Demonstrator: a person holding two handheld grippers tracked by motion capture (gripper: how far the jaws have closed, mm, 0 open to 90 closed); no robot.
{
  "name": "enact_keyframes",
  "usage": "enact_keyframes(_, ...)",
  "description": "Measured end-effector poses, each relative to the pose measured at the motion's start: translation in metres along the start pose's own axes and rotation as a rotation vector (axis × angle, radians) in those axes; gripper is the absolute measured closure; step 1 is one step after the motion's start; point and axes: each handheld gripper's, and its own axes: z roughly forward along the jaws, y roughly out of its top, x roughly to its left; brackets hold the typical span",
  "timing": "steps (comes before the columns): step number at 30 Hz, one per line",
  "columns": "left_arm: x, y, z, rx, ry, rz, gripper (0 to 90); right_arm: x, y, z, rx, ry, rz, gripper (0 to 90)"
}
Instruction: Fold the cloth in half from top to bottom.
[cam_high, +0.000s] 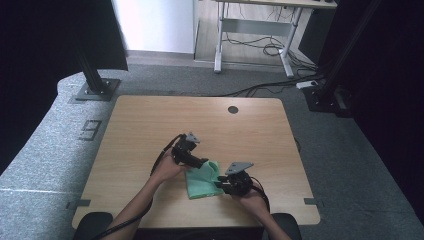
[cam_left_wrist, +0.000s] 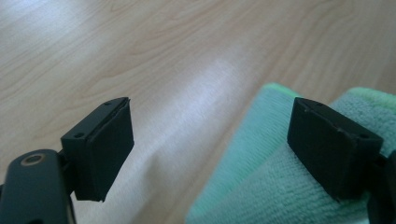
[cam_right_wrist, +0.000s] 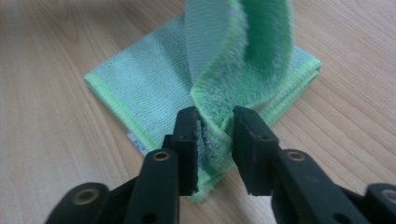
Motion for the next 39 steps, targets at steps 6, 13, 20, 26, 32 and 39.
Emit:
enact_keyframes(6, -0.006, -0.016, -0.011, -0.008, -0.011, -0.003, 14.7, 0.000, -0.006, -0.013, -0.015, 0.008, 0.015, 57.6)
enact_keyframes(13, -0.016, -0.036, -0.018, -0.007, -0.002, 0.001, 14.7, -0.007, -0.007, -0.030, -0.057, 0.016, 0.033, 43.8)
enact_keyframes(20, -0.024, -0.053, -0.022, -0.011, 0.018, -0.005, 14.6, -0.018, 0.010, -0.016, -0.058, -0.050, 0.075, 32.8)
enact_keyframes(26, -0.027, -0.066, -0.016, 0.002, 0.049, -0.006, 14.4, -0.021, 0.025, 0.011, -0.011, -0.061, 0.110, 27.4)
enact_keyframes(32, -0.026, -0.071, -0.012, -0.005, 0.053, -0.028, 13.5, -0.009, 0.015, 0.020, 0.070, -0.053, 0.065, 26.4)
enact_keyframes(39, -0.030, -0.071, -0.014, -0.026, 0.042, -0.027, 13.5, -0.006, -0.003, 0.012, 0.078, -0.079, 0.069, 25.9)
